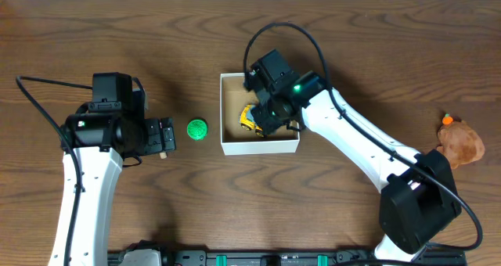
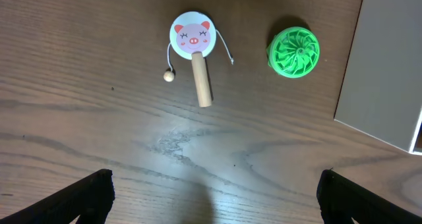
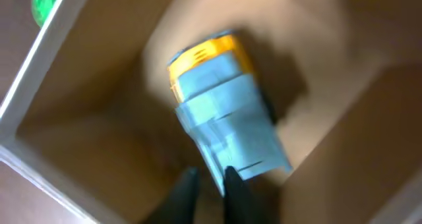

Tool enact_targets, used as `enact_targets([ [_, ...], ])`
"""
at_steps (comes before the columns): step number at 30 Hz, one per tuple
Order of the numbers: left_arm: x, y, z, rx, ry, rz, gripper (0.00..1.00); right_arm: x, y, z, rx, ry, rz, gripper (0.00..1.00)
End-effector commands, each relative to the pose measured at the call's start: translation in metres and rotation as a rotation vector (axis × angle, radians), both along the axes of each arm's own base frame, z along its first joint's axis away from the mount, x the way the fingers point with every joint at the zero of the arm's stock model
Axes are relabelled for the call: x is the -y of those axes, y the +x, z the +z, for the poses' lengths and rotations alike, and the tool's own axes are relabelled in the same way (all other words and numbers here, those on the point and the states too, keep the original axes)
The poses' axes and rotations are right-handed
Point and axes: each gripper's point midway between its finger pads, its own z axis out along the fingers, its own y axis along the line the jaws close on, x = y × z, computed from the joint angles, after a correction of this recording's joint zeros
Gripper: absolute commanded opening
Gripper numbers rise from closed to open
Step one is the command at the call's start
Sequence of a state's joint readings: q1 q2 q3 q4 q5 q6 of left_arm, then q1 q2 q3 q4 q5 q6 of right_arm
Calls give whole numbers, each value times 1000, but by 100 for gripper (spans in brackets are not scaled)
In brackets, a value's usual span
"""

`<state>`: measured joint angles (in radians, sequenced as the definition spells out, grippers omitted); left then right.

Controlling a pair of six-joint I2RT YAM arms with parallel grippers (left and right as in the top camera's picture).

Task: Pack container
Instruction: 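Carry the truck with the right gripper into the white box, then lower the truck into the box and open the right gripper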

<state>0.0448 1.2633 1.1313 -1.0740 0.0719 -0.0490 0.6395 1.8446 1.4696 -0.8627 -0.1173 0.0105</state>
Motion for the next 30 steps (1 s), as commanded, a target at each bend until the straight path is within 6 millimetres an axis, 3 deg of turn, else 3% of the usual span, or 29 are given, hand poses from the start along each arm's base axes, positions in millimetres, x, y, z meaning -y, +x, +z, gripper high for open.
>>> enact_targets([
  [1,-1,3,4,8,0,5,98,-10,-11,-1,2,12,177,13],
  [5,-1,3,4,9,0,6,98,-12,-10,0,13,17,204,8],
  [16,-1,5,4,16,1,5,98,-31,-34,-5,25,18,450,1],
  [25,-1,5,4,16,1,5,98,-32,-29,-43,-31,-26,441,2],
  [30,-1,5,4,15,1,5,98,-23,-5,-62,7,-110,287,1],
])
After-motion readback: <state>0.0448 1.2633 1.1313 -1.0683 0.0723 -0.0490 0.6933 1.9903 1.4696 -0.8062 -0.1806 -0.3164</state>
